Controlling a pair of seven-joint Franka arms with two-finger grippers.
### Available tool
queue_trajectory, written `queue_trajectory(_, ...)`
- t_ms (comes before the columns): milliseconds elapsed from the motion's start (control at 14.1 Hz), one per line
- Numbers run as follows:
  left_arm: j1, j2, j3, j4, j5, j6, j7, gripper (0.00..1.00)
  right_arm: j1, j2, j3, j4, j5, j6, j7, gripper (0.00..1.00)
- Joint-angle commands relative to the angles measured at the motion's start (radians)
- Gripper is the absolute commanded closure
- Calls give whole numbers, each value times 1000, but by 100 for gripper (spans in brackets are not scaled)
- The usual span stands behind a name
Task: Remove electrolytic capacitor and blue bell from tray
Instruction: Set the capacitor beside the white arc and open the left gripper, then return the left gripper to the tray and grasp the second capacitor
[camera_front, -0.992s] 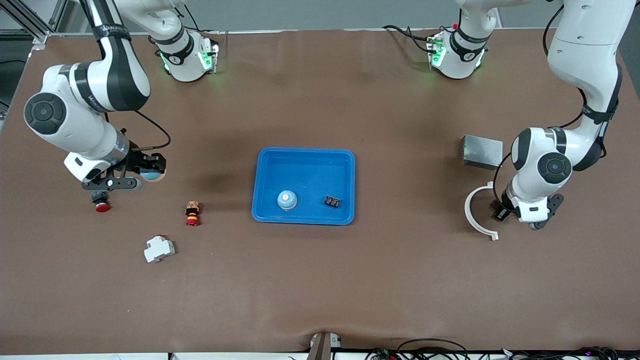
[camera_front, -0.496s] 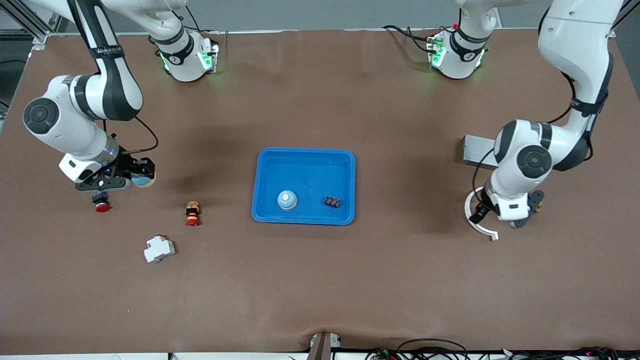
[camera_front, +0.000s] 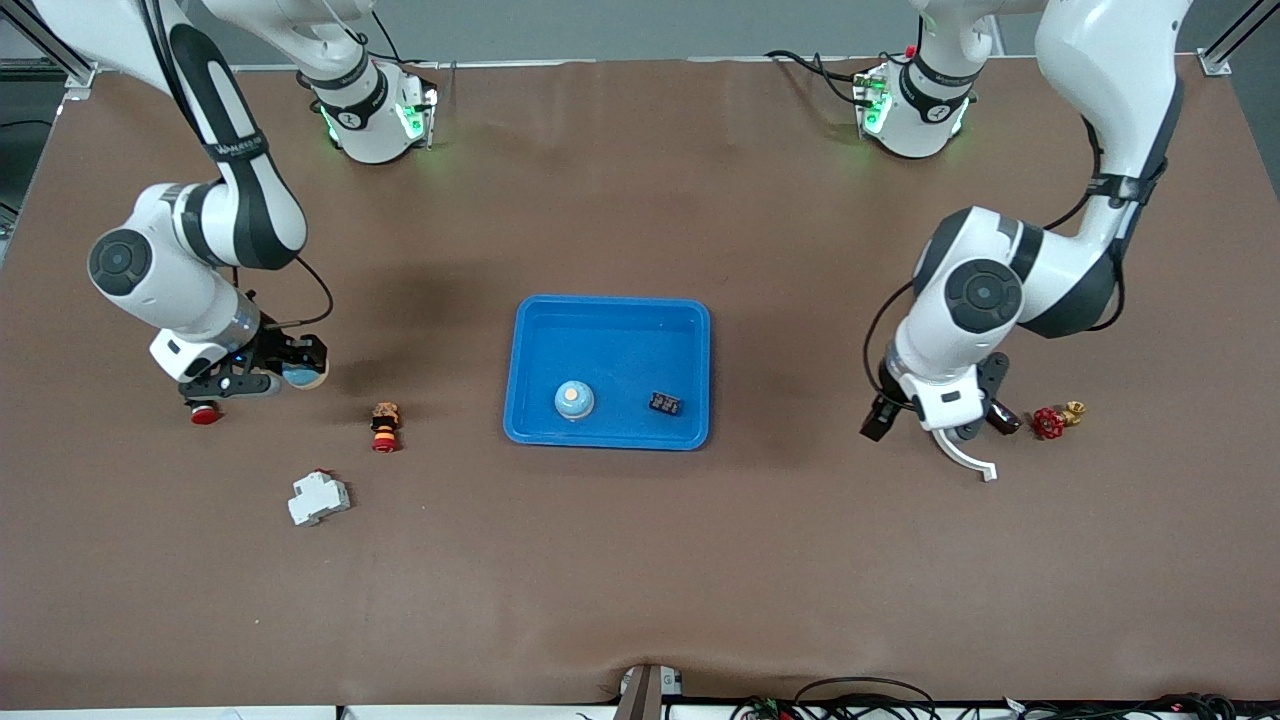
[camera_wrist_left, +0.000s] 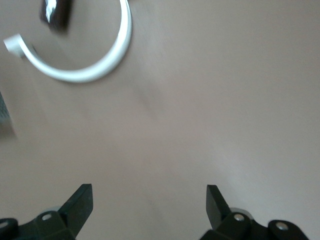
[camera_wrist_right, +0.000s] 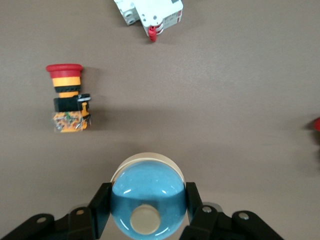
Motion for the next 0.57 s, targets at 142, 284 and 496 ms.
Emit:
queue_trajectory(142, -167, 117, 3, 127, 15, -22, -108, 0, -18, 92, 17, 47, 28, 39, -12, 100)
queue_trajectory(284, -222, 169, 5, 178, 70, -18, -155, 0, -18, 127, 17, 75, 28, 41, -12, 100)
queue_trajectory(496, -311, 288, 7, 313, 136, -17, -304, 5, -18, 167, 19, 110, 28, 41, -12, 100)
